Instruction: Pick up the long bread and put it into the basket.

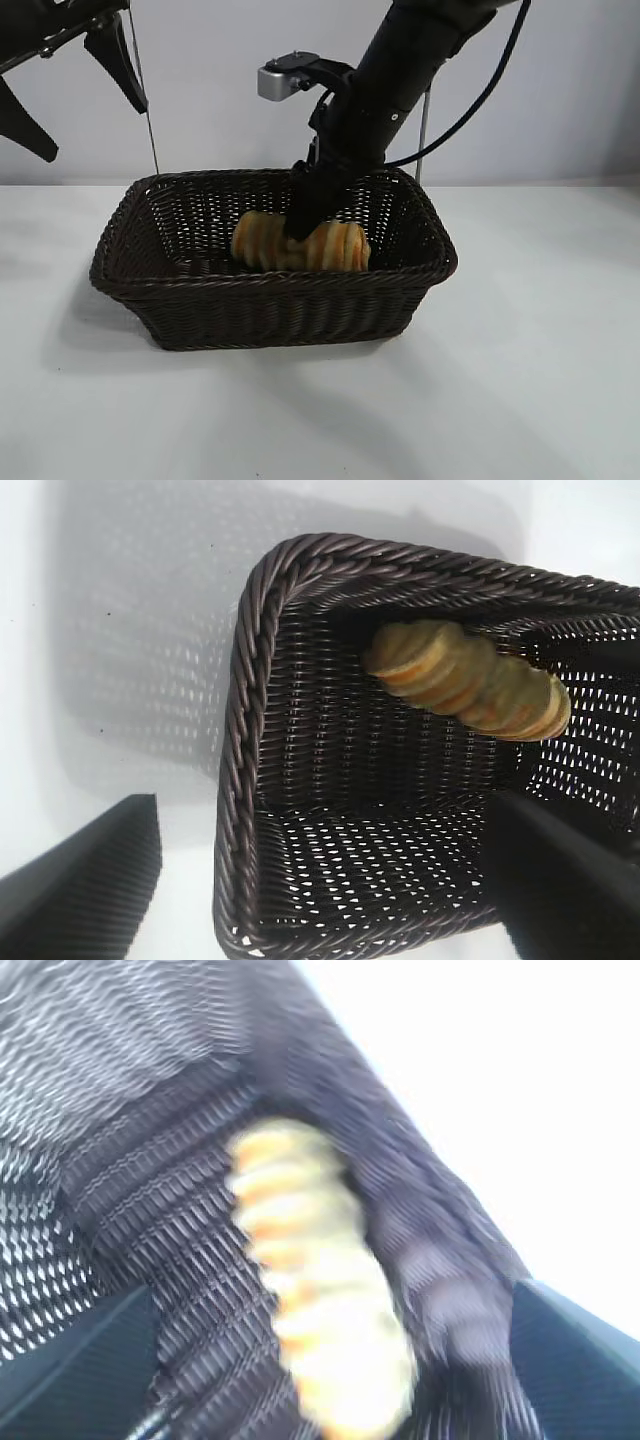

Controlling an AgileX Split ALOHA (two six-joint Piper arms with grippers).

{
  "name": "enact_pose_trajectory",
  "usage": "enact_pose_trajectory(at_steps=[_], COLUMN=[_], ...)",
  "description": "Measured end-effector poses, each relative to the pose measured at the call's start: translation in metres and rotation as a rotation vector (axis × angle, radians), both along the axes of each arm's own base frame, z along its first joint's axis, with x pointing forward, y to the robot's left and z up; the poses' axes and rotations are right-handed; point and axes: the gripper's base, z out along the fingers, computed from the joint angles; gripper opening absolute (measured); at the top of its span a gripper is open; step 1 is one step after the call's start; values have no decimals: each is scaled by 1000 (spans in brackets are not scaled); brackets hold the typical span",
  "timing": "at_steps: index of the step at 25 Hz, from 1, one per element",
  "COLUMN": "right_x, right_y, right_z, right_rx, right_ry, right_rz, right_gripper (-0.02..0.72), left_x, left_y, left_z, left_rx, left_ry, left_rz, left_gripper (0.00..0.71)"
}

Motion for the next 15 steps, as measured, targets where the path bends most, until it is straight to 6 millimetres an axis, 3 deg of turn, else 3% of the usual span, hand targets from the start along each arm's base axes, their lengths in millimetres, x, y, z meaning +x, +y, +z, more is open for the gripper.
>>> enact_pose_trajectory(at_steps=[8,15], right_x=[-6,-4], right_y=[-16,-19], right_z=[21,59], right_rx=[-81,4], right_ry=[190,163], right_rz=[-320,-533], right_gripper=[694,694], left_x=[0,0], left_y=[0,0], left_z=[0,0], left_rx=[0,0], left_ry=[-4,-4], left_rz=[2,2], left_gripper=[628,628])
